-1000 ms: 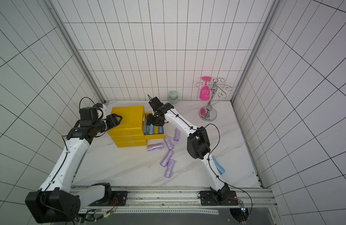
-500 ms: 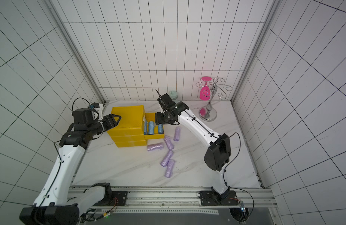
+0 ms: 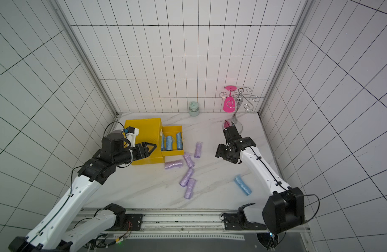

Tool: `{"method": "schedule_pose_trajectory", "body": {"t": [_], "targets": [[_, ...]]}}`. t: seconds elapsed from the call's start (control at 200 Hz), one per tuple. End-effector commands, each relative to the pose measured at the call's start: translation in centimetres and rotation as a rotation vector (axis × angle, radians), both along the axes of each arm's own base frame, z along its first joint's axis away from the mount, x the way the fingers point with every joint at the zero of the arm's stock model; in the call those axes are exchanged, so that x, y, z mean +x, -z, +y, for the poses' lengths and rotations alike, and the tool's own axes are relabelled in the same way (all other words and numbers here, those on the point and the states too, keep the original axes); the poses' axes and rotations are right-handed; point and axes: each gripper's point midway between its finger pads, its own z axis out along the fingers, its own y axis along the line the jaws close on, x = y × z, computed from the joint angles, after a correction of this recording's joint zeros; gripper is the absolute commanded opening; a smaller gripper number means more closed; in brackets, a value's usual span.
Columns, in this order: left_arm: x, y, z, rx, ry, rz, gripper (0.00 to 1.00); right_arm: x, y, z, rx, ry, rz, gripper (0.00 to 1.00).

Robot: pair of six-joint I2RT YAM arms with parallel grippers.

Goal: Sort the rolls of trash bags by color and place them into the drawer
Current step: Pick up the roll of trash bags from the center of the board.

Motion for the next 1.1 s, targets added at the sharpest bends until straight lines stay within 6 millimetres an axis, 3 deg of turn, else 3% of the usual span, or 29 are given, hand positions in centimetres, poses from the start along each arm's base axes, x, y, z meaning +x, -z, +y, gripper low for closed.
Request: {"method": "schedule_pose_trajectory", "body": {"t": [0.0,0.12,0.3,0.52,0.705,0.81,0.959,1.094], "targets": [[0.4,-1.3,-0.5,-0.047,-0.005,-0.057,0.66,-2.4,2.5,-2.8,0.026,0.112,0.112,0.71],[0.4,-1.5,-0.9,-0.061,0.014,-0.066,0.66,-3.9,5.1,-5.2,0.040,0.199,0.187,0.73],[0.3,-1.3,-1.4,-0.077,0.044,-0.063,0.66,-5.5,7.4,-6.8,0.076,0.329,0.262,0.74],[0.3,-1.1,-1.5,-0.088,0.045,-0.069,0.66,-6.2,5.9,-8.0,0.102,0.582,0.233,0.73],[0.3,-1.0,-1.7,-0.097,0.053,-0.063,0.66,-10.3,6.0,-8.2,0.089,0.932,0.445,0.73],[0.2,-1.1,-1.6,-0.098,0.054,-0.066,0.66,-11.7,6.2,-7.8,0.143,1.136,0.467,0.74],[0.1,-1.0,-1.6,-0.102,0.053,-0.059,0.66,-11.0,5.2,-8.7,0.192,1.323,0.320,0.76],[0.0,-0.8,-1.7,-0.101,0.056,-0.055,0.66,-10.8,5.9,-9.0,0.165,1.348,0.383,0.78]]}}
